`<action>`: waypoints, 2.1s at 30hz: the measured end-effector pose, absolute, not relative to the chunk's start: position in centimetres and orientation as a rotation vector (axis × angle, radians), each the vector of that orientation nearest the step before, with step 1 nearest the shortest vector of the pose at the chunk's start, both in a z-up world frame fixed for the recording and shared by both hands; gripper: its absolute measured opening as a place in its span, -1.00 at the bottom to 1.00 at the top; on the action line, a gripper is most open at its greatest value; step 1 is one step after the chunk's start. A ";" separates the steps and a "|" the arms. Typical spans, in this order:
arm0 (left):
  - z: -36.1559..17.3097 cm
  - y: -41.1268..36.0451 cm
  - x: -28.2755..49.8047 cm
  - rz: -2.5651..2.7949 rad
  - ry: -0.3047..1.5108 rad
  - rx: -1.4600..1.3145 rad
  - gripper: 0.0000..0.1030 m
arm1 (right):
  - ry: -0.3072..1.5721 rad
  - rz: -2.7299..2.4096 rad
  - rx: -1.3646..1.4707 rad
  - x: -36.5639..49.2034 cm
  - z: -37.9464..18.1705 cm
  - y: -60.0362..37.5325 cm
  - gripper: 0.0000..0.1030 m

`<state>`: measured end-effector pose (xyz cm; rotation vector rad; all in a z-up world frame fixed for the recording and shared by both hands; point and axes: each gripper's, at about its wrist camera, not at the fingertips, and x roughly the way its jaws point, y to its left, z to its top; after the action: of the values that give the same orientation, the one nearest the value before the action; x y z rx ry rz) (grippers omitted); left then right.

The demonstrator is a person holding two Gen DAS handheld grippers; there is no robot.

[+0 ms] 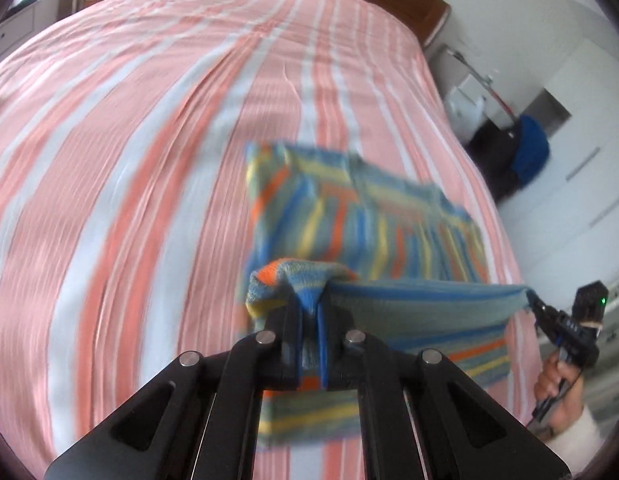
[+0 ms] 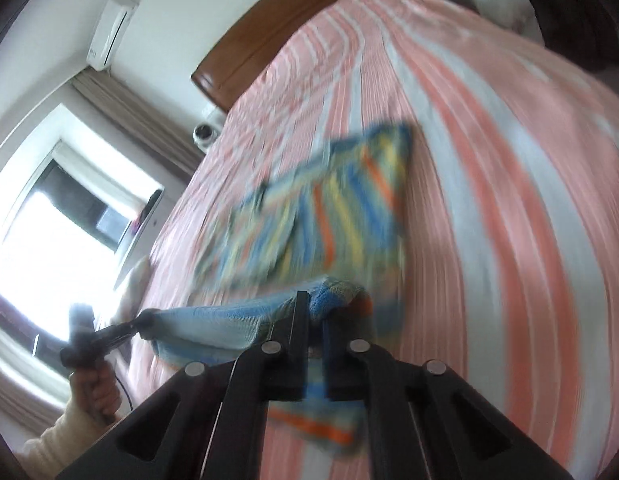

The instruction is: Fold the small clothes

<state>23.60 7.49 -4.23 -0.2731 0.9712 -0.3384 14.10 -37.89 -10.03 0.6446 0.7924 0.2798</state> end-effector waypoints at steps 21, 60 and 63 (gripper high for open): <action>-4.6 6.2 27.4 -0.431 0.926 -0.191 0.53 | 1.048 0.349 0.469 28.8 -10.0 -39.8 -0.25; -6.5 -3.9 14.8 -0.139 0.814 0.309 0.55 | 0.973 0.137 0.241 8.3 -12.4 -39.2 0.00; -7.8 -9.0 14.2 -0.324 0.821 0.330 0.60 | 0.930 0.154 0.243 9.9 -12.1 -39.7 0.25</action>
<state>14.16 -8.97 -7.81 0.3298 0.8209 -0.3236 9.90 -39.68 -12.07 0.2431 0.9299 0.1537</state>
